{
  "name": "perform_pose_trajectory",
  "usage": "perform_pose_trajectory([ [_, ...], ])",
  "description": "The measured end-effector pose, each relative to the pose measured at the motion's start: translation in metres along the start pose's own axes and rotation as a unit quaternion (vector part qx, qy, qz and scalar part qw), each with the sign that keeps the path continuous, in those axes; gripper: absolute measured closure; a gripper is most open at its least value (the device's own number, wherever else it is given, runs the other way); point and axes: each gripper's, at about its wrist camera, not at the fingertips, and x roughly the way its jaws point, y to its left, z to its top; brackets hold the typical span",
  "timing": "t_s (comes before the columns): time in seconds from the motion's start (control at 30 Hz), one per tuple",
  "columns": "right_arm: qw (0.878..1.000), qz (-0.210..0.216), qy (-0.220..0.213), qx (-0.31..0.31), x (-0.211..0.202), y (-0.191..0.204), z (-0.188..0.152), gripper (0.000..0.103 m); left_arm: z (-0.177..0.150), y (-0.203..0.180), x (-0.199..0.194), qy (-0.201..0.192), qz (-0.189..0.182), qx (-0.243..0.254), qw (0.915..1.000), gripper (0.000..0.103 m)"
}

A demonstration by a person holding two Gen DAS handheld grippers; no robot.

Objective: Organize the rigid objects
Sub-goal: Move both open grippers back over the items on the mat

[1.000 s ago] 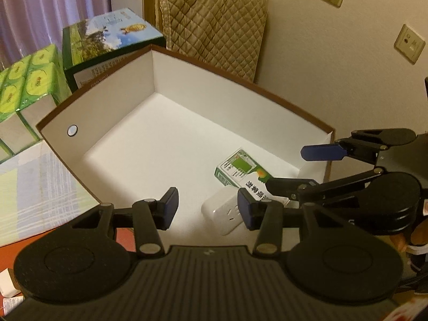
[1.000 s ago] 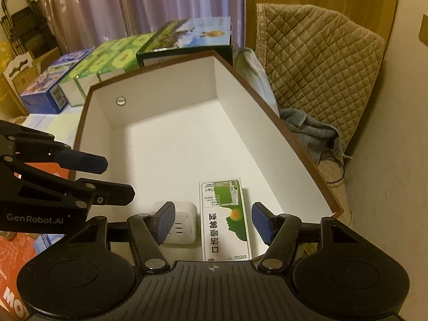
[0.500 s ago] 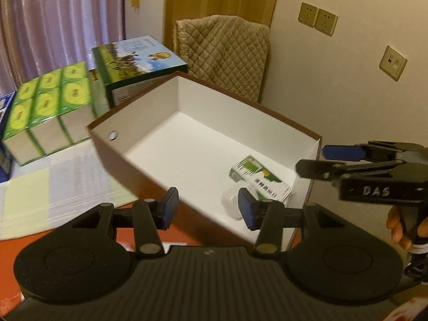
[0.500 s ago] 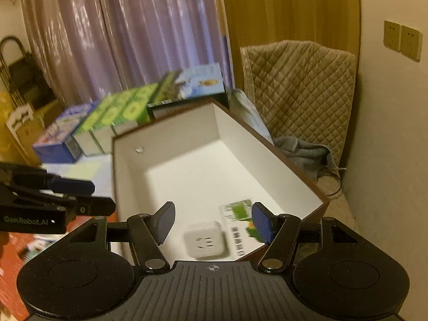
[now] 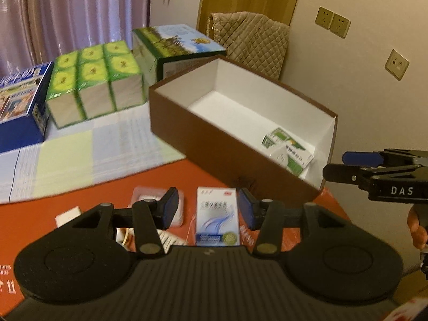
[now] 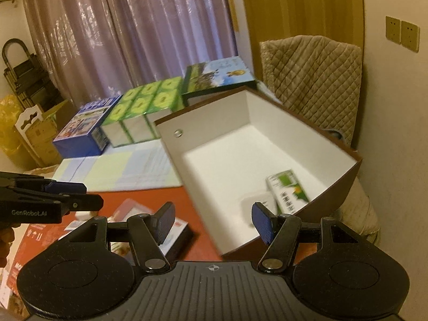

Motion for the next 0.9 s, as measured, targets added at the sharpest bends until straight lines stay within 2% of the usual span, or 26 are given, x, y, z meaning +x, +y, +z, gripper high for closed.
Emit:
perform_pose_trajectory([
  [0.4, 0.998, 0.019, 0.059, 0.02, 0.025, 0.051, -0.041, 0.042, -0.043, 0.056, -0.024, 0.019, 0.02, -0.023, 0.9994, 0.059],
  [0.9, 0.993, 0.023, 0.111, 0.012, 0.063, 0.094, -0.073, 0.042, -0.091, 0.127, -0.052, 0.03, 0.081, -0.077, 0.9933, 0.059],
])
